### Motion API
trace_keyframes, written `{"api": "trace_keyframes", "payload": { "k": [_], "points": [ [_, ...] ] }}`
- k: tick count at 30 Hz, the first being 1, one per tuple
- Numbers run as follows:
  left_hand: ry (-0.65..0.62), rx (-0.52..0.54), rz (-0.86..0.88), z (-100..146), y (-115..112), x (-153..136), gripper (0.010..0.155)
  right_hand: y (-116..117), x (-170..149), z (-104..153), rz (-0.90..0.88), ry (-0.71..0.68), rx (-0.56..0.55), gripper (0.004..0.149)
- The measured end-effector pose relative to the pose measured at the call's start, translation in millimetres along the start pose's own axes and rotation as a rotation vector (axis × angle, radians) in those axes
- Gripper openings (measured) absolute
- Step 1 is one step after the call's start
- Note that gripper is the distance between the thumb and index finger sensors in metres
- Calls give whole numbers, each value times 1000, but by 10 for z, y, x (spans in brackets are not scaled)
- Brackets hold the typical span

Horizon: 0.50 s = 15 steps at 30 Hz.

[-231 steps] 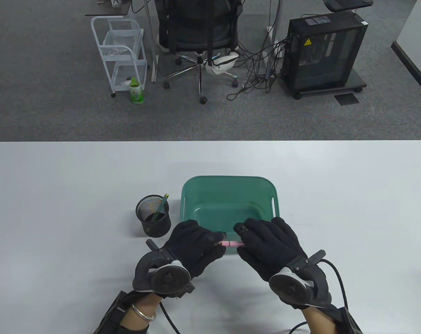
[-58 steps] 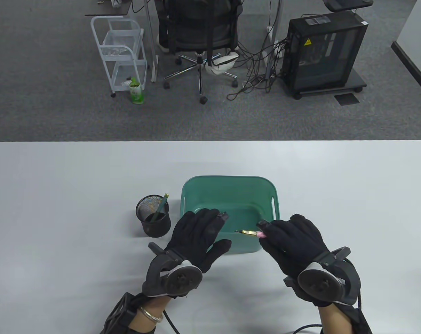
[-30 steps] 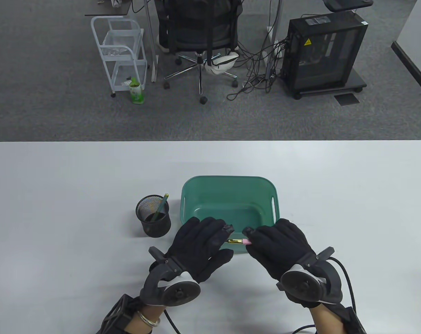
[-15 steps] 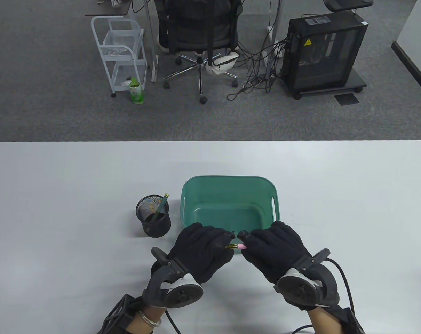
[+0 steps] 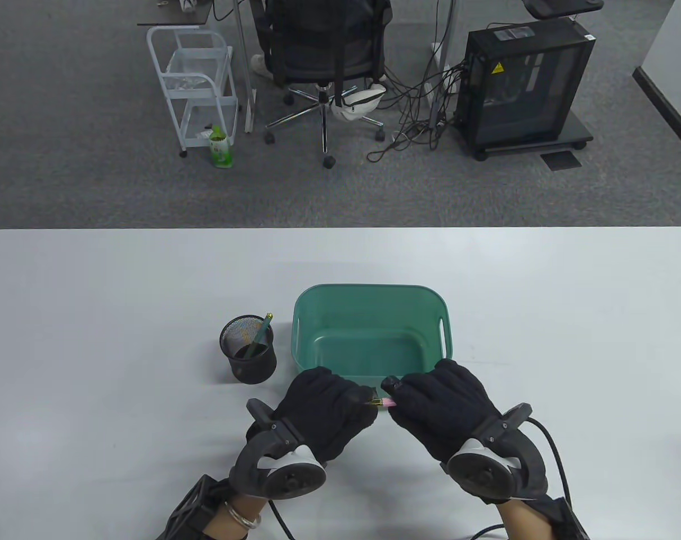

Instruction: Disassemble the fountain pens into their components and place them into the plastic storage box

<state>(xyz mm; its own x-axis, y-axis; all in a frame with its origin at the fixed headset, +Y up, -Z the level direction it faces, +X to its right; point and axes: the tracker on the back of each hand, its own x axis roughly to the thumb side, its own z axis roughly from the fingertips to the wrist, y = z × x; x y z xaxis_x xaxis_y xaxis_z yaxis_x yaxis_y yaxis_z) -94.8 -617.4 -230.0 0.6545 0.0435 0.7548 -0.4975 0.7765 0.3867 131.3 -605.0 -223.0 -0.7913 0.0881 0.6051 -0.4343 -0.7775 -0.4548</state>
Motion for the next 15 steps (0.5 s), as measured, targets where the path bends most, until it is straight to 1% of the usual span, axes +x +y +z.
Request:
{"api": "trace_keyframes", "payload": {
  "k": [8,15],
  "points": [
    [14,-29,10,-5,-17,-24,49,16,5,4,1,-4,-1,44],
    [20,-28,22,-7,-20,-46,50,33,12,4,2,-8,2,44]
  ]
}}
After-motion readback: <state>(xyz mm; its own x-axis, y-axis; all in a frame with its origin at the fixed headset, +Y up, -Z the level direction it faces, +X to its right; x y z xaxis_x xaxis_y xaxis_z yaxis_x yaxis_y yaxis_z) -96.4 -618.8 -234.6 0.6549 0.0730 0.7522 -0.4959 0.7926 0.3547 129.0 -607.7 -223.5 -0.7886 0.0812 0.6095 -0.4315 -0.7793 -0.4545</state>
